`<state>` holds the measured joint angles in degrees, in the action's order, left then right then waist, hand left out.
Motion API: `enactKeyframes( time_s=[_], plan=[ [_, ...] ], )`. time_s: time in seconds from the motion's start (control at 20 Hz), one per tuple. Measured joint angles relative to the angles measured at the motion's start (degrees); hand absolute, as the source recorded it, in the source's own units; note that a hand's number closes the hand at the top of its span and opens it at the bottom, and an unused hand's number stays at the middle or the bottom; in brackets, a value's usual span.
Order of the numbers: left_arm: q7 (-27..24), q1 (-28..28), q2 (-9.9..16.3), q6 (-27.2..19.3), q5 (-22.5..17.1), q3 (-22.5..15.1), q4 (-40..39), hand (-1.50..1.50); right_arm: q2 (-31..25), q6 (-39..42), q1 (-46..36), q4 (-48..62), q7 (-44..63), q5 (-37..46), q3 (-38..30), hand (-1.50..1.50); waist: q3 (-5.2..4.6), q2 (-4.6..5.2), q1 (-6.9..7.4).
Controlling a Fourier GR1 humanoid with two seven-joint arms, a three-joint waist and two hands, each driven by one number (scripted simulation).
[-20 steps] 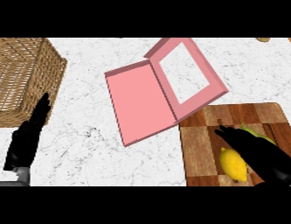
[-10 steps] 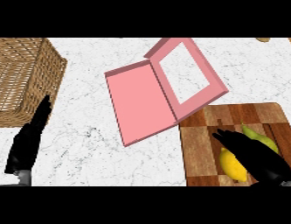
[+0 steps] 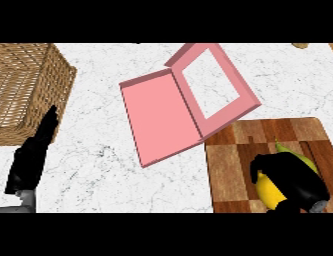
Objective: Pick the lemon from the cutting board and place it in the cardboard box
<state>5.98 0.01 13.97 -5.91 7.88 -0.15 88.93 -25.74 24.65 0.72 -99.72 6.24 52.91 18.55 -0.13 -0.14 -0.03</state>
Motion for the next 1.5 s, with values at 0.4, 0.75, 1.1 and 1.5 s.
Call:
enactKeyframes(
  time_s=[0.4, 0.75, 1.1, 1.5],
  plan=[
    [0.2, 0.4, -0.6, 0.6, 0.6, 0.6, 0.4, 0.00, 2.7, -6.1, 1.6, -2.8, 2.9, 5.0, -2.5, 1.50, 0.07, 0.03, -0.24],
    [-0.4, 1.5, -0.7, 0.8, 0.4, 1.0, 0.5, 0.00, 11.4, -10.2, 5.8, -8.5, 23.7, 13.3, -5.1, 1.50, 0.07, -0.08, -0.77],
    [-2.0, 1.1, -1.6, 0.6, 1.5, 0.9, -1.0, 0.00, 15.9, -8.2, 6.7, -20.6, 33.4, 18.7, -1.9, 1.50, 0.10, 0.01, -0.39],
    [-0.9, -0.3, -1.0, 1.8, 0.9, 1.6, -0.9, 0.00, 23.0, -10.2, -3.0, -29.7, 33.4, 13.3, 1.6, 1.50, 0.10, 0.05, 0.21]
  ],
)
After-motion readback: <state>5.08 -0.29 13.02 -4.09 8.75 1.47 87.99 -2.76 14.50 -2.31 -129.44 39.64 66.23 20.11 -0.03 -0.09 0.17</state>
